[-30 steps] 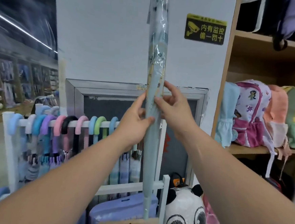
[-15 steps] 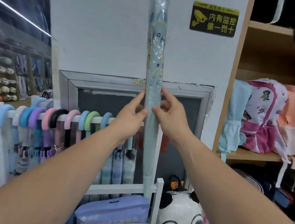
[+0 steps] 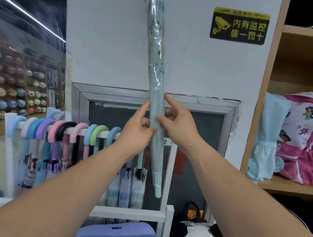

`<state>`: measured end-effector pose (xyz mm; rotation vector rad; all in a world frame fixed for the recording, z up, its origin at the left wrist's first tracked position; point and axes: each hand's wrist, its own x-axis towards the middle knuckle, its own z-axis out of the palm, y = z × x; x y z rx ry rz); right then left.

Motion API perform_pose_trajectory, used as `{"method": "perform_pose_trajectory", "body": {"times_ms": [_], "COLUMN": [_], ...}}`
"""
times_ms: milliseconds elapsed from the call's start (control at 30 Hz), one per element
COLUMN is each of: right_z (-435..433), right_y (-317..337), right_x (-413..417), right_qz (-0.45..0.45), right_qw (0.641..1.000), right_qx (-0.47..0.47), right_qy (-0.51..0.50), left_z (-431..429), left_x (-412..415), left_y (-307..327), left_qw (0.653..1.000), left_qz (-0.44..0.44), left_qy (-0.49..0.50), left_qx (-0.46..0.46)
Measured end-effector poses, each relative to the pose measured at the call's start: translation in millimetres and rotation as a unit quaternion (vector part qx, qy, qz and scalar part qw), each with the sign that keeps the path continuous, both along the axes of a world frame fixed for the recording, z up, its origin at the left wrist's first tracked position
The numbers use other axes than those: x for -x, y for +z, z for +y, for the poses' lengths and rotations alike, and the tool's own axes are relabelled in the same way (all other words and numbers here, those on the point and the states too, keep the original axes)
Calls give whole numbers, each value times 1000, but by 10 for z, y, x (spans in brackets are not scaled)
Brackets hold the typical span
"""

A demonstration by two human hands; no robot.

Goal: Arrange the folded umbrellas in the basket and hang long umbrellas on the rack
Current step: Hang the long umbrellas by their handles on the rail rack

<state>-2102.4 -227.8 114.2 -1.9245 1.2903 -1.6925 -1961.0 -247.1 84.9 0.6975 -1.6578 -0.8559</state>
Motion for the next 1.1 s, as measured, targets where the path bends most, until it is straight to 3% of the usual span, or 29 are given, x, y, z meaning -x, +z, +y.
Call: {"method": "perform_pose_trajectory", "body": {"times_ms": [200,567,900,1100], "right_z": [-164,-505,-790,-835], "right_y": [314,1142,1298,913], "right_x": [12,-21,51,71], "right_qz": [-45,-41,-58,-66], "right_qw": [999,995,989,991], "right_qx": [17,91,132,116], "right_qy": [19,6,7,16], "left_z": [-148,-477,-703,-770], "left_x": [33,39,70,131], "left_y": [321,1171,1386,1032], "left_qw": [1000,994,982,982], "left_qz": [-9,-6,-46,-60], "left_qy": [2,34,82,99], "left_qx": [26,106,162,152]}}
